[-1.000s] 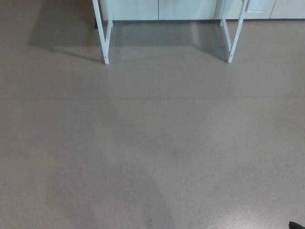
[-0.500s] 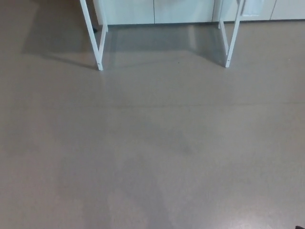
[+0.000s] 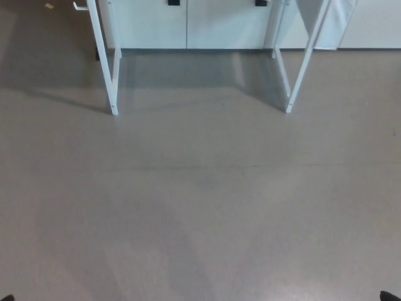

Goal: The robot walks towards a desk on which an eraser is kept on the left hand side and a container is kept on the right hand side. The robot picks up the eraser using its left hand and places it in the container.

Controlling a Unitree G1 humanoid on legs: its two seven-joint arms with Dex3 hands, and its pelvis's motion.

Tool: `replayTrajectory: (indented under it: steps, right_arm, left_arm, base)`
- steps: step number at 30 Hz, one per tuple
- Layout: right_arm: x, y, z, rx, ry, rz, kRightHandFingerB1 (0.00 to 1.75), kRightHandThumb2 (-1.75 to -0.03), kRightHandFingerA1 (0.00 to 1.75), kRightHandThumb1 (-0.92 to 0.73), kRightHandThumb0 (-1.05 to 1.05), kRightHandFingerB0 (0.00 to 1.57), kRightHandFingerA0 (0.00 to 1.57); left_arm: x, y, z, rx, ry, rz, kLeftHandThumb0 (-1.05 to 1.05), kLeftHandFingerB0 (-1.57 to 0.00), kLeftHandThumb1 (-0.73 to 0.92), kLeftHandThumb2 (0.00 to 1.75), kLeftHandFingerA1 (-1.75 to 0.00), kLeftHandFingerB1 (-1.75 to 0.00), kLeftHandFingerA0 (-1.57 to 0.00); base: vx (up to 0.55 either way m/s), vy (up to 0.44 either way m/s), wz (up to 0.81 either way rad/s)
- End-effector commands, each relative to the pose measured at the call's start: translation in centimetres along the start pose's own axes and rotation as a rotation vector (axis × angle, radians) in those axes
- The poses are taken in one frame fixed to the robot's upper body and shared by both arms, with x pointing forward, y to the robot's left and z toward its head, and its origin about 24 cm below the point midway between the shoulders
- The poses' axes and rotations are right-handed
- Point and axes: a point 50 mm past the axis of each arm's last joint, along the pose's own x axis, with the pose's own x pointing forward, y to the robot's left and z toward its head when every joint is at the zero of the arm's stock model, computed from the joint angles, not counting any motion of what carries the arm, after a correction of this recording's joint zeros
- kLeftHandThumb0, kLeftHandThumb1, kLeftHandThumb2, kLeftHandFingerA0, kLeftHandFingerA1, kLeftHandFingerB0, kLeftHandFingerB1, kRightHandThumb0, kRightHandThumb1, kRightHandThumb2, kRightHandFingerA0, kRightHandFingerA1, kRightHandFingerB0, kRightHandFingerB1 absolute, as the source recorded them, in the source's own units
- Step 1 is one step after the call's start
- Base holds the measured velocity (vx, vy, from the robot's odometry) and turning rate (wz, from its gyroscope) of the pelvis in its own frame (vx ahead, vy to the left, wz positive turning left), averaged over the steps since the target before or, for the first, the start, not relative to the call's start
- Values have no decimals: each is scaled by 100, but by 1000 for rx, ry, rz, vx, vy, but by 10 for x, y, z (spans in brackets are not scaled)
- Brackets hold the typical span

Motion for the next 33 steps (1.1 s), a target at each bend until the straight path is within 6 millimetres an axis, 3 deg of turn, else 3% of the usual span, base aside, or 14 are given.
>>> replayTrajectory:
  steps: [1, 2, 14, 15, 16, 17, 18, 21, 22, 23, 27, 28, 29, 33]
  right_arm:
    - [0, -5, 1, -21, -3, -24, 26, -60, 34, -56, -1, 2, 4]
    - [0, -5, 1, -25, -1, -24, 15, -70, 32, -49, -4, 6, 6]
    - [2, -3, 1, -15, 1, -18, 16, -71, 34, -49, -5, 5, 4]
    - [2, -3, 1, -17, 2, -16, 25, -60, 35, -56, -3, 1, 5]
    - [2, -3, 1, -17, 1, -15, 16, -71, 35, -50, -4, 5, 6]
    - [3, -3, 1, -14, 0, -13, 15, -73, 33, -49, -4, 6, 6]
    - [3, -3, 2, -9, -2, -9, 15, -74, 32, -49, -4, 6, 5]
    - [4, -2, 2, -24, 4, -13, 15, -72, 32, -50, -6, 6, 6]
    - [4, -2, 3, -26, 5, -12, 25, -60, 35, -57, -3, 2, 4]
    - [4, -2, 2, -27, 5, -6, 15, -74, 32, -50, -5, 6, 6]
    - [5, 0, 2, -26, 1, -1, 15, -72, 33, -50, -6, 6, 6]
    - [5, 0, 3, -27, 0, -3, 25, -60, 35, -56, -3, 1, 4]
    - [6, 0, 4, -31, -3, -5, 15, -71, 36, -50, -5, 6, 5]
    - [7, 0, 5, -31, -1, -9, 25, -59, 36, -57, -2, 1, 5]
  left_arm:
    - [-2, 1, -2, -3, 0, 0, -9, 0, 42, 76, -22, -13, 0]
    - [-2, 1, -3, -7, 1, -1, -9, 0, 41, 75, -20, -12, 0]
    - [-1, 3, -2, 16, 1, 19, -12, 0, 44, 75, -25, -15, -1]
    - [-1, 3, -1, 18, 0, 15, -12, 0, 44, 75, -25, -14, -1]
    - [-1, 3, -2, 27, 3, 15, -13, 0, 43, 75, -27, -16, -1]
    - [-2, 3, -2, 26, 4, 17, -9, -1, 52, 59, -25, -18, -3]
    - [-1, 2, -2, 13, 3, 19, -11, 0, 44, 76, -26, -16, -2]
    - [-2, 2, -3, 15, -2, 17, -12, 0, 45, 77, -26, -15, 0]
    - [-2, 2, -4, 12, 5, 16, -10, 0, 55, 56, -28, -19, -1]
    - [-2, 2, -5, 9, 13, 17, -12, 0, 44, 76, -25, -15, -2]
    - [-3, 2, -5, 13, 15, 20, -11, 0, 44, 76, -26, -17, -2]
    - [-2, 2, -5, 11, 12, 19, -10, 0, 44, 76, -25, -16, -1]
    - [-2, 1, -4, 15, 13, 17, -11, 0, 44, 76, -24, -16, -1]
    - [-3, 1, -5, 13, 6, 16, -13, 0, 44, 76, -24, -16, -1]
  base:
    - [313, -62, 12]
    - [335, -95, 20]
    - [398, -25, 20]
    - [359, 108, -30]
    - [357, 133, -22]
    - [462, 170, -18]
    - [477, 176, -19]
    - [455, 237, -33]
    - [466, 246, -21]
    - [356, 185, 10]
    - [359, 115, 6]
    - [371, 45, 10]
    - [362, 5, 16]
    - [405, -64, 17]
